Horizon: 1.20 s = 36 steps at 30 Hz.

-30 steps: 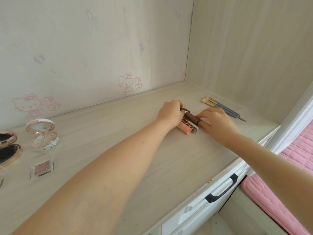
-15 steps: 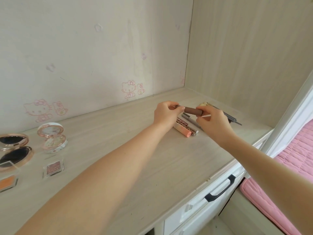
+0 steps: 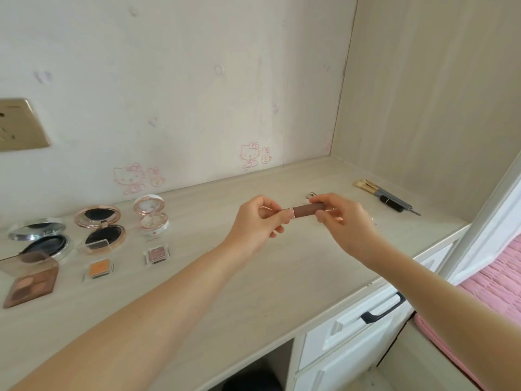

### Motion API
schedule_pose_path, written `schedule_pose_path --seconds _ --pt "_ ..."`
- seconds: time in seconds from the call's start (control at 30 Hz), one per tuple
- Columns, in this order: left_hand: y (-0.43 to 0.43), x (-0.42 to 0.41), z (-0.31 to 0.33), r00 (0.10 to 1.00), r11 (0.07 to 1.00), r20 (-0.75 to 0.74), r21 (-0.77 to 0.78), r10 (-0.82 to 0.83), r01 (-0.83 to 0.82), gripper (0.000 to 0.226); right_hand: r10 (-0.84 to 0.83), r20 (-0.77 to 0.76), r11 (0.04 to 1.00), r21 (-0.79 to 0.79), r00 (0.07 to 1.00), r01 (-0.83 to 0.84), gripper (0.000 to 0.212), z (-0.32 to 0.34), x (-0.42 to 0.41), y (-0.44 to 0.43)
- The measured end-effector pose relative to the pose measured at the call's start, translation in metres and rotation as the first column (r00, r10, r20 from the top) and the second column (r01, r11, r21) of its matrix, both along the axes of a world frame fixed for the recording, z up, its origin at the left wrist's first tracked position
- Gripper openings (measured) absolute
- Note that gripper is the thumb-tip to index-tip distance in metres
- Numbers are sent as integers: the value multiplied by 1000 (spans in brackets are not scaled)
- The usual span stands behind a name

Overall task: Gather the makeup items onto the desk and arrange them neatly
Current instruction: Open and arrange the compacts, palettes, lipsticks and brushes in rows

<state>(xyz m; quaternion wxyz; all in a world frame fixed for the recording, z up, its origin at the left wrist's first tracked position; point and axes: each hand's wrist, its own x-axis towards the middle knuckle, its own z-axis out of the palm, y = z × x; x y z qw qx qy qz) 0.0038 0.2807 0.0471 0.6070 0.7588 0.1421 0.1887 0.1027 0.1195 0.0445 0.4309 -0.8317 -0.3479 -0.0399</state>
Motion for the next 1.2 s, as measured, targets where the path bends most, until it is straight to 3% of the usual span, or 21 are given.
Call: schedule_pose_path --seconds 0.2,0.37,0.67,0.97,1.03,1.2 --pt "24 -59 -7 999 977 -52 211 4 7 17 150 102 985 -98 983 -140 25 3 -45 22" --pt "41 -110 -10 993 891 -103 455 56 -3 17 295 235 951 -168 926 -260 28 2 -81 47" --pt "70 -186 -17 979 784 -109 616 172 -70 14 424 372 902 -250 826 -351 23 -3 -142 98" --pt "96 -233 -26 944 670 -98 727 316 -149 13 515 305 849 -309 801 -429 24 -21 -189 139" --pt "97 -236 -30 942 659 -73 732 328 -173 15 533 352 835 -367 769 -411 27 -25 -192 148" --pt "102 -239 -33 933 624 -84 764 350 -165 10 548 517 828 -444 658 -341 9 -29 -196 161"
